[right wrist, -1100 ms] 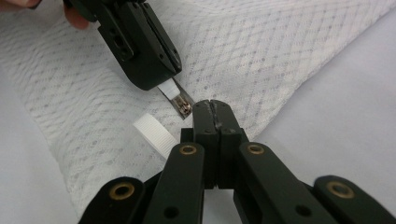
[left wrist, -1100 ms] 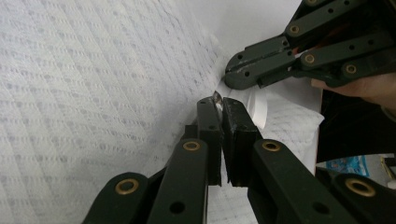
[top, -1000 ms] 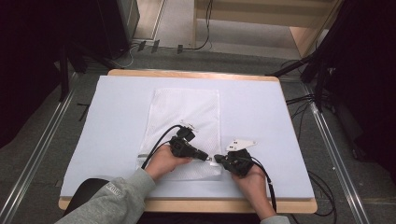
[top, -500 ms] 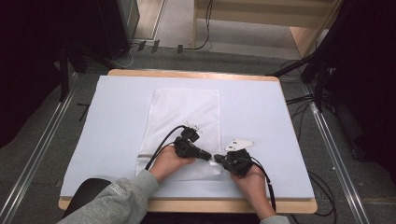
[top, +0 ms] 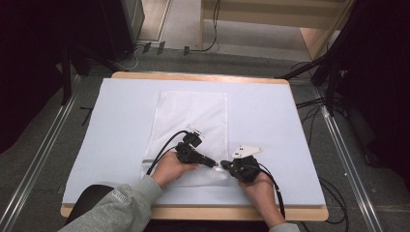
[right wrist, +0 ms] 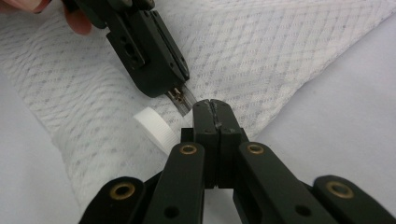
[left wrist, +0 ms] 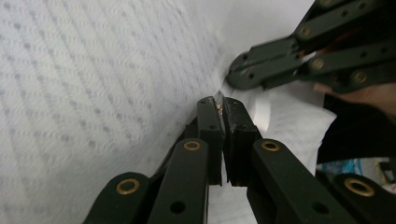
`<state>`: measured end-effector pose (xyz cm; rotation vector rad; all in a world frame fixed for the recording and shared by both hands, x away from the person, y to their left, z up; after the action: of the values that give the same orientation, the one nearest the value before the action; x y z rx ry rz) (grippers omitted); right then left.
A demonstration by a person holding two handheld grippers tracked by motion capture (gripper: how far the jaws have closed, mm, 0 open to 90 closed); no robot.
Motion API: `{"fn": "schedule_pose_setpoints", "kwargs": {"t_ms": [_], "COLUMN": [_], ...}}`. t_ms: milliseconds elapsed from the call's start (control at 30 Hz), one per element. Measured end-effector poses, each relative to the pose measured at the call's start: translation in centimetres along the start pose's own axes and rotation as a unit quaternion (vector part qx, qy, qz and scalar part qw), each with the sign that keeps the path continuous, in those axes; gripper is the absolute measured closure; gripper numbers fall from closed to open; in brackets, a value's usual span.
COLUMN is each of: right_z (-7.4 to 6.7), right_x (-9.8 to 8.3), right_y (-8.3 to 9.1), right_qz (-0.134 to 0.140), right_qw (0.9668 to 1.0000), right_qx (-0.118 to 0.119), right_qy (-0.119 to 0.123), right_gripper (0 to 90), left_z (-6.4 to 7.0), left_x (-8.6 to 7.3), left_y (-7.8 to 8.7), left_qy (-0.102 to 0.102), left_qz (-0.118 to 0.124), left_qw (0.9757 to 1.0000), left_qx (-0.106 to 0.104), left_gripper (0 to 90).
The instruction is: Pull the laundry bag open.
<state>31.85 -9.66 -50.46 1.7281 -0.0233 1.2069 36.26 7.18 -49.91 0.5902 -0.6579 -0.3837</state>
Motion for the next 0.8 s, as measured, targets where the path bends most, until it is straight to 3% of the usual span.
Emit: {"fn": "schedule_pose_setpoints", "kwargs": {"t_ms": [233, 633, 667, 700, 733, 767, 800], "right_z": [-0.1, 0.2, 0.2, 0.2, 0.2, 0.2, 0.2], "right_x": [0.0, -0.1, -0.1, -0.1, -0.1, -0.1, -0.1], "right_y": [0.0, 0.0, 0.0, 0.0, 0.0, 0.0, 0.0], "right_qz": [0.001, 0.004, 0.006, 0.005, 0.005, 0.004, 0.004], "right_qw": [1.0, 0.9999, 0.9999, 0.9999, 0.9999, 0.9999, 0.9999], "right_qx": [-0.001, 0.009, 0.009, 0.01, 0.01, 0.01, 0.011], "right_qy": [0.006, 0.0, 0.001, 0.0, -0.001, -0.002, -0.002], "right_gripper": [90.0, 90.0, 90.0, 90.0, 90.0, 90.0, 90.0], "left_z": [-0.2, -0.7, -0.8, -1.0, -1.2, -1.3, -1.4], "left_x": [-0.6, -2.4, -2.5, -2.7, -2.9, -3.1, -3.4], "left_y": [1.1, 4.9, 5.3, 5.8, 6.3, 6.7, 7.2], "left_qy": [0.002, 0.002, 0.003, 0.01, 0.011, 0.016, 0.017], "left_qz": [-0.008, -0.012, -0.003, -0.003, 0.005, 0.007, 0.007], "left_qw": [1.0, 0.9998, 0.9997, 0.9998, 0.9996, 0.9996, 0.9994], "left_qx": [0.004, 0.013, 0.024, 0.015, 0.026, 0.021, 0.029], "left_gripper": [88.9, 88.7, 88.7, 88.8, 88.7, 88.8, 88.8]}}
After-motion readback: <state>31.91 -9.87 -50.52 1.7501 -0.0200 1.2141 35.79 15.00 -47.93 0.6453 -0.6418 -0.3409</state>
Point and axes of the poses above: each handheld gripper's, and its own axes: y roughly backward along the jaws, x roughly out of its top, z roughly to its right, the point moved 4 cm from there along -y, roughly forward along the jaws, and after that the axes turned 6 degrees about -x, right-handed, at the moved point
